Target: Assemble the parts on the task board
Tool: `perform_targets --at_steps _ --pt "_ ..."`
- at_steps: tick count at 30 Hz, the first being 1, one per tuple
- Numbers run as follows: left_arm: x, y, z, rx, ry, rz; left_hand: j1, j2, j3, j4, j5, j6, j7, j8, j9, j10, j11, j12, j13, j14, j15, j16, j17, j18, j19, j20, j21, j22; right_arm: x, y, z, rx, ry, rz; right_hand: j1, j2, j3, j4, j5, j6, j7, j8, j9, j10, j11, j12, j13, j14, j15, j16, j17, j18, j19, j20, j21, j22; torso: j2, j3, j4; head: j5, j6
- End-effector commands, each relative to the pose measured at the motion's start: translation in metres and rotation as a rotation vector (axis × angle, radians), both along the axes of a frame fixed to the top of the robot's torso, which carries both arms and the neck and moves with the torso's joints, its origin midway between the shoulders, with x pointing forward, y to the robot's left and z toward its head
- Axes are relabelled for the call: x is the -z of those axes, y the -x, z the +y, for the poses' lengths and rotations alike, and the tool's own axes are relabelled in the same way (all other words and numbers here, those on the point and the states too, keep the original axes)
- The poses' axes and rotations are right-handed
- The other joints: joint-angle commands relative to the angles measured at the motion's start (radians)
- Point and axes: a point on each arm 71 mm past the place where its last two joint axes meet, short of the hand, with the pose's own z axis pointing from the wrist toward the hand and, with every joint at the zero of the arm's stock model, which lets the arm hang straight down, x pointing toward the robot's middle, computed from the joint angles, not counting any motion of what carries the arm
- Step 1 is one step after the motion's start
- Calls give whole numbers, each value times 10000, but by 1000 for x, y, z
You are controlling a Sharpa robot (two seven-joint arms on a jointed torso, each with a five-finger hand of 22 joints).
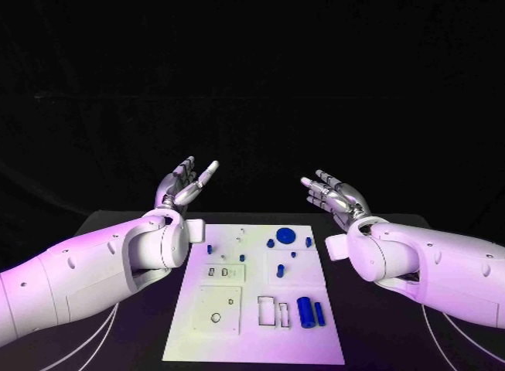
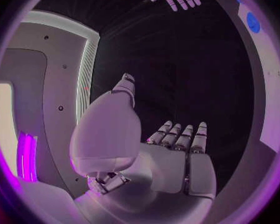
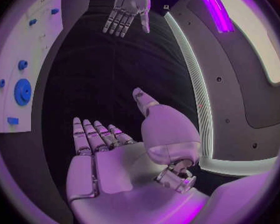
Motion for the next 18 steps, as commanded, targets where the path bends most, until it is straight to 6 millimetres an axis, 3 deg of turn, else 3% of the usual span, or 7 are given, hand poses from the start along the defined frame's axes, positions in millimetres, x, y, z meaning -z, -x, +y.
perform_targets --at_steps 1,7,8,10,11,15,18 --pt "-3 0 -4 461 461 -296 307 12 89 77 51 126 702 79 31 66 142 74 24 37 99 56 19 86 11 76 62 20 0 0 10 -1728 -123 285 1127 -92 242 -425 -230 1701 1739 567 371 2183 -54 435 218 2338 -168 684 402 321 1283 36 605 325 1 -3 0 2 0" --pt "-3 0 -4 461 461 -296 965 602 1008 13 41 1352 1262 597 323 1064 769 298 162 785 344 289 193 86 158 99 129 59 -1 -2 9 -2004 -67 334 2045 -209 583 -1118 -317 3540 1699 1195 747 5246 -274 1080 439 5065 -491 1532 835 644 3067 17 1449 729 1 -3 0 2 0" --pt "-7 5 6 969 176 -392 1092 798 1249 8 -14 1937 1459 853 461 1666 1028 454 243 1205 446 430 287 104 340 102 187 94 -17 -7 -8 -1615 1982 -1652 2175 -208 672 -1238 -298 4027 1677 1363 842 6047 -336 1270 496 5570 -571 1704 910 717 3410 11 1608 798 184 -42 140 -224 -180" --pt "-7 6 7 1055 66 -460 1163 838 1340 6 5 2148 1482 946 513 1888 1055 494 257 1457 505 515 341 103 502 99 237 123 -20 -9 -10 -1582 2260 -1827 2267 -244 761 -1371 -319 4668 1650 1561 956 6441 -408 1334 473 5934 -677 1815 947 812 3836 10 1798 872 223 -31 167 -237 -195" --pt "-8 6 8 1108 0 -496 1470 981 1596 -67 2 2984 1522 1326 714 2779 1175 705 344 2396 386 850 543 286 1548 84 603 326 -23 -10 -11 -1574 2505 -1988 2382 -283 922 -1555 -340 5512 1601 1810 1095 6905 -508 1379 433 6369 -805 1936 984 965 4389 8 2051 962 235 -28 175 -231 -205" --pt "-9 8 10 1216 -68 -551 1582 1064 1774 -80 -2 3844 1493 1695 922 3808 1240 827 360 3299 297 1125 717 388 2580 59 946 474 -28 -11 -13 -1619 3076 -2353 2388 -322 1093 -1687 -340 5936 1542 1860 1127 7184 -561 1288 369 6608 -883 1925 967 1041 4580 16 2122 955 331 -10 172 -269 -197" --pt "-11 11 11 1296 -62 -578 1619 1107 1882 -116 12 4560 1526 1990 1089 4751 1100 906 382 4399 160 1463 921 657 4319 37 1540 727 -32 -12 -13 -1778 3561 -2652 2361 -425 1326 -1854 -358 6763 1426 2022 1216 7624 -702 1219 359 7033 -1019 1984 973 1132 4942 -24 2279 978 424 -22 173 -279 -186"
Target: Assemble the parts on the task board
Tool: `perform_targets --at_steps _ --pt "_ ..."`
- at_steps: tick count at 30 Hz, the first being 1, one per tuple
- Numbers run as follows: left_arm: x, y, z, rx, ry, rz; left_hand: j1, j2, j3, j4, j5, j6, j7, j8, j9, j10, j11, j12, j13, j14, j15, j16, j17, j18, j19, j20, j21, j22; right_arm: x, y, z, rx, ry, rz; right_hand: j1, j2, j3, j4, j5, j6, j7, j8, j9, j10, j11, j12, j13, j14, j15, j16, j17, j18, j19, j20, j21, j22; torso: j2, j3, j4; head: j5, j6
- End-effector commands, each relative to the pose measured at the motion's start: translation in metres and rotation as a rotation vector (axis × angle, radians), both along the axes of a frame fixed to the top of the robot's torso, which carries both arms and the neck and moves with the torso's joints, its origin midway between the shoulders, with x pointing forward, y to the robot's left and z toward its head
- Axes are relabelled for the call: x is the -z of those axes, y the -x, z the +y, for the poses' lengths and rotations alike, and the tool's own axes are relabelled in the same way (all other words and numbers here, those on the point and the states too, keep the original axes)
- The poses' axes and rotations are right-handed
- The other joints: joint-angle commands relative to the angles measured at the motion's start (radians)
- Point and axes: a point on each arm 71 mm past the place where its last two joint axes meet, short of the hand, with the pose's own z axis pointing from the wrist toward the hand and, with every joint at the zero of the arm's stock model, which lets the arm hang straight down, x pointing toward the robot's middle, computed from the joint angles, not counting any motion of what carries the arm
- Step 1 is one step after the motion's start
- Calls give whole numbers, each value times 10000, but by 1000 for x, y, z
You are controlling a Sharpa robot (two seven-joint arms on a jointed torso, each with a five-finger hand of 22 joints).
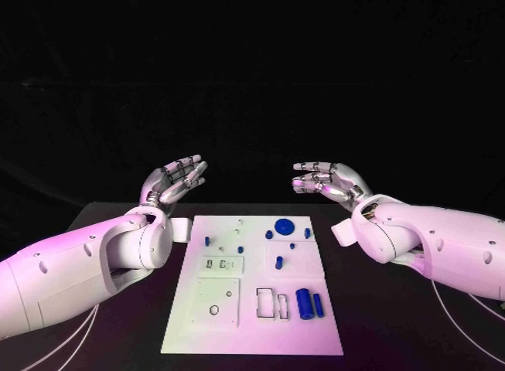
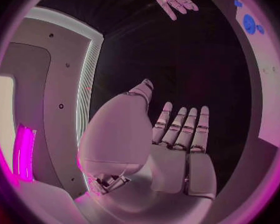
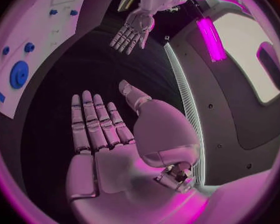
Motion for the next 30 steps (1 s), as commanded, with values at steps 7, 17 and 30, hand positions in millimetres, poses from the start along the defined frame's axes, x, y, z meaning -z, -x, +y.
perform_targets --at_steps 7,17,30 --pt "-12 10 -3 850 121 -331 198 34 218 -113 -6 1639 1115 638 348 2745 -299 435 164 2728 -416 953 520 582 2223 -38 848 269 -15 -1 4 -1037 2861 -1868 130 -471 1045 -588 -36 2475 775 421 214 2341 -500 -172 -8 2164 -569 349 91 375 1784 -253 801 182 414 -60 115 -130 55" --pt "-22 25 -7 1562 411 -331 764 -452 462 -771 -11 2390 721 778 409 4167 -732 639 165 4134 -879 1500 826 777 3318 -224 1262 313 -21 -6 10 -1790 6161 -3038 -30 -1030 1598 -466 485 3284 336 599 311 3806 -1016 -266 75 3896 -1185 909 547 386 3000 -837 1608 494 789 -135 314 -282 69" --pt "-32 44 -19 2389 743 -268 739 -557 620 -870 -7 2606 640 729 381 4519 -826 524 123 4502 -1000 1596 942 766 3642 -360 1377 311 -18 -12 26 -2152 9617 -4047 -81 -1617 1347 -110 829 3629 -47 520 606 4696 -1513 -618 371 6601 -1997 3355 2777 322 5144 -1837 4182 1972 1342 -290 575 -520 75"
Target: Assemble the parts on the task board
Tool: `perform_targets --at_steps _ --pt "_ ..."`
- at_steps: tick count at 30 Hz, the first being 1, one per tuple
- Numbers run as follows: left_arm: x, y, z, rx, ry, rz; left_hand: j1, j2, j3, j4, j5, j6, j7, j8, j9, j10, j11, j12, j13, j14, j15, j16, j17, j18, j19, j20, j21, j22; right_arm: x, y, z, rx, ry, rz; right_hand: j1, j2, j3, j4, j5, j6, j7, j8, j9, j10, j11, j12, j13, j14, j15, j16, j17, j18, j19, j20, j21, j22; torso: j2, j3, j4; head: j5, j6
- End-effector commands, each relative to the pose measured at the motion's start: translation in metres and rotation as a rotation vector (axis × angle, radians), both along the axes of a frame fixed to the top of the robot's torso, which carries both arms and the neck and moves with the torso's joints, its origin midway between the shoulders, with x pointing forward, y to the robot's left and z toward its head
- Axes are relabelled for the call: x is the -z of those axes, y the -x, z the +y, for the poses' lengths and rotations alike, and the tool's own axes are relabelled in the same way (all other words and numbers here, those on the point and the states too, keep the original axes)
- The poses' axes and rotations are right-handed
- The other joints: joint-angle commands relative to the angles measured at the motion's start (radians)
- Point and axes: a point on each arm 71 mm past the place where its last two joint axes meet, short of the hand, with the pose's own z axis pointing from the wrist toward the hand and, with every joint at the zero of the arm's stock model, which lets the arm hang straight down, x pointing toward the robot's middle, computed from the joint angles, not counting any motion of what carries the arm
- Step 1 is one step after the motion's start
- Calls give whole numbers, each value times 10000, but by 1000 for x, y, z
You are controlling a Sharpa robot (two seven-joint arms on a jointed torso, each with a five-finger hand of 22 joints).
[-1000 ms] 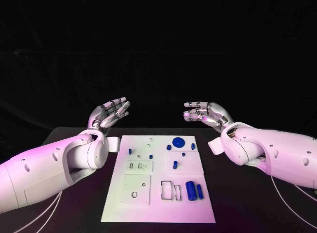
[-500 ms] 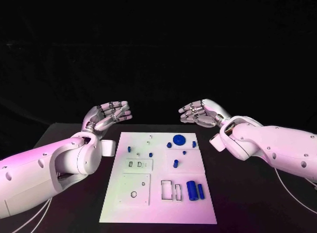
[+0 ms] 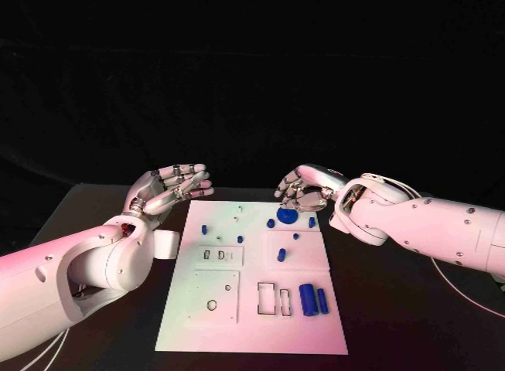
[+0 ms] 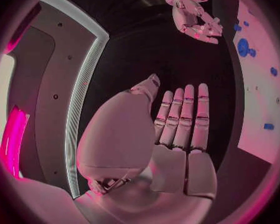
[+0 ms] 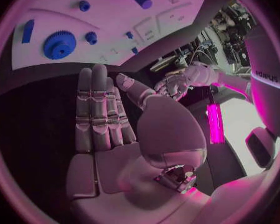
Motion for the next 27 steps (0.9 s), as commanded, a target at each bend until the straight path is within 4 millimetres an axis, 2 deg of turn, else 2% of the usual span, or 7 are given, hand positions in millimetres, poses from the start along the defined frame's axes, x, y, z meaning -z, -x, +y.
perform_targets --at_steps 1,4,8,10,13,18,27 --pt "-4 5 -5 505 159 -58 -17 -68 19 -7 -5 97 190 -33 -18 39 3 -83 -21 76 5 16 12 136 78 3 35 -9 4 0 4 -6 1875 -514 -130 -228 35 192 -27 -143 70 -168 42 -208 67 -267 48 166 1 680 645 10 196 -46 517 353 244 -69 114 -35 -4" --pt "-6 7 -6 584 200 -70 -68 -96 19 2 -5 90 195 -63 -31 29 13 -134 -28 48 17 -16 13 129 69 4 17 -26 5 0 8 28 2287 -649 -181 -370 99 350 36 -170 72 -136 178 -581 93 -234 170 501 4 1888 1501 -31 605 -69 1491 1170 335 -98 191 -99 -2" --pt "-8 9 -7 641 224 -68 -101 -109 22 6 -5 88 199 -83 -40 23 18 -171 -30 24 26 -42 13 125 59 7 0 -40 6 0 12 67 2634 -698 -170 -536 331 605 90 -316 105 -58 421 -909 167 -113 372 514 54 5238 4775 -466 1498 -26 4227 4625 425 -116 257 -161 22" --pt "-8 10 -7 650 229 -66 -107 -111 23 7 -5 88 200 -87 -42 23 20 -178 -30 20 28 -47 13 124 56 8 -3 -43 6 0 13 85 2767 -675 -160 -597 393 666 86 -355 101 -34 488 -941 201 -75 421 433 69 5688 5170 -510 1538 3 4595 5071 446 -124 270 -175 36" --pt "-9 10 -7 661 236 -57 -127 -115 25 12 -5 87 205 -98 -46 21 24 -197 -31 9 32 -60 14 123 52 10 -11 -50 8 0 14 112 2974 -616 -140 -652 522 798 145 -430 163 -11 597 -1150 234 -78 467 627 141 7199 6808 -784 2184 60 5972 6984 483 -144 307 -199 18" --pt "-10 11 -6 661 238 -48 -148 -121 24 16 -5 83 211 -110 -51 17 29 -217 -32 -1 36 -72 15 122 48 13 -19 -58 9 0 16 173 3354 -582 -131 -815 615 931 169 -459 190 45 738 -1362 271 -77 479 535 201 7743 7221 -979 2662 138 6978 8419 522 -159 335 -216 27" --pt "-10 11 -4 599 228 -75 -169 -123 24 22 -5 80 217 -120 -55 15 33 -233 -32 -7 40 -81 16 122 45 15 -25 -64 12 -2 18 217 3722 -498 -115 -922 656 990 187 -528 220 23 799 -1644 341 -167 420 493 248 7945 7344 -992 2647 185 7126 8594 593 -169 360 -230 58"
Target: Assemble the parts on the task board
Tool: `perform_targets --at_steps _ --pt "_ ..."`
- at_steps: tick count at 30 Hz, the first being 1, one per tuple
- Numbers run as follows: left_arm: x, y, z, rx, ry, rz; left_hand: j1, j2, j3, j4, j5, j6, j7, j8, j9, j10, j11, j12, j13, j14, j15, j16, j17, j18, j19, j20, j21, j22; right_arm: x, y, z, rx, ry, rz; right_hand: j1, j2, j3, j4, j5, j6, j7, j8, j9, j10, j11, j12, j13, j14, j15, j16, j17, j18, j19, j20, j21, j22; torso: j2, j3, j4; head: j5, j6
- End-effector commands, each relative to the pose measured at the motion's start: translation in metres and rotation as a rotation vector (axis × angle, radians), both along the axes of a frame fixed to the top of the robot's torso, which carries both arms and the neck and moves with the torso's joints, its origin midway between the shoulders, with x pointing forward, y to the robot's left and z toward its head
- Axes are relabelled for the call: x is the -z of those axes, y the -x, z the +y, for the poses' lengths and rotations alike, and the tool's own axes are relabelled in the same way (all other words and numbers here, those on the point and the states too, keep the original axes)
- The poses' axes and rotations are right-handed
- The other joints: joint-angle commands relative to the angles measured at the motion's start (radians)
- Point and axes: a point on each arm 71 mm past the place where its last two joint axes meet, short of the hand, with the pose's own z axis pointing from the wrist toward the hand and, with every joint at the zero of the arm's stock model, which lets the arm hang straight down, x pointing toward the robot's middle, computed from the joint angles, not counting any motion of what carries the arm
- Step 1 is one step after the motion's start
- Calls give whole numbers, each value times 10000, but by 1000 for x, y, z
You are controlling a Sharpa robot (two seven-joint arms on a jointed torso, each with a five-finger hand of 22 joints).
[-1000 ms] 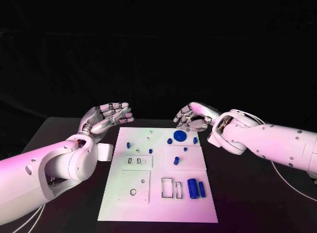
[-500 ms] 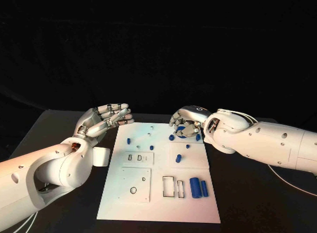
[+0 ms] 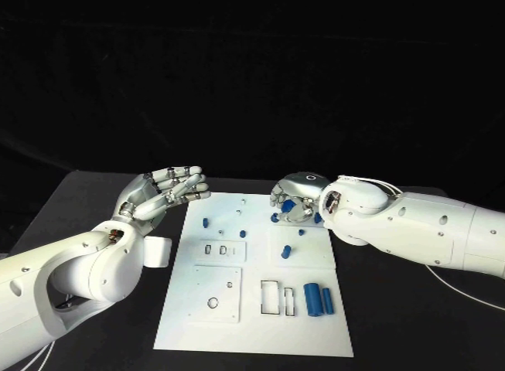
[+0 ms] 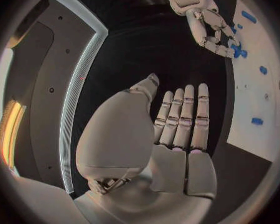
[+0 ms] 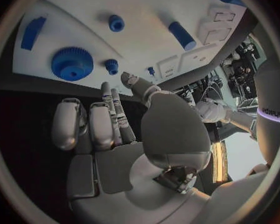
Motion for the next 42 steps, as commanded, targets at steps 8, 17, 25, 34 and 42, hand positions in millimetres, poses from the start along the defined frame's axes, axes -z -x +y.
perform_targets --at_steps 8,17,25,34,42 --pt "-2 1 -2 177 85 -62 -88 -10 24 34 -3 82 227 -77 -16 18 38 -53 -11 -7 42 -51 12 124 46 18 -32 -17 6 -2 2 87 720 123 56 -25 72 70 95 -33 -16 27 45 -141 18 -63 -52 255 100 200 128 -67 -2 52 97 146 87 -20 43 -16 31" --pt "-2 0 -2 183 80 -14 -120 -15 21 43 -4 77 242 -93 -23 12 47 -79 -11 -5 46 -58 17 125 47 20 -38 -25 9 -3 5 56 717 140 108 57 177 120 112 26 -37 45 85 -114 7 -29 -78 279 99 355 286 -86 39 65 207 308 126 -29 73 -34 8" --pt "-1 0 -1 185 65 26 -153 -13 20 56 -4 69 257 -111 -30 2 58 -106 -12 -2 51 -66 22 125 49 23 -44 -33 13 -3 6 55 732 206 158 173 341 213 111 164 -92 108 158 59 -42 71 -94 309 69 553 487 -121 121 57 376 568 148 -45 99 -46 -25" --pt "0 -1 -1 199 48 87 -153 -13 20 56 -4 69 257 -111 -30 2 58 -106 -12 -2 51 -66 22 125 49 23 -44 -33 14 -3 5 124 751 196 401 407 753 253 -179 447 -220 272 323 408 -171 241 -108 313 -29 731 613 -186 272 -17 639 989 169 -55 103 -62 -42" --pt "0 -1 -1 219 41 123 -166 -8 22 61 -4 64 264 -121 -34 -3 64 -120 -12 0 53 -69 25 126 51 24 -47 -37 14 -4 5 201 733 -5 510 460 921 251 -332 566 -277 373 445 575 -235 315 -112 308 -79 798 633 -220 342 -66 766 1197 183 -60 122 -69 -53"
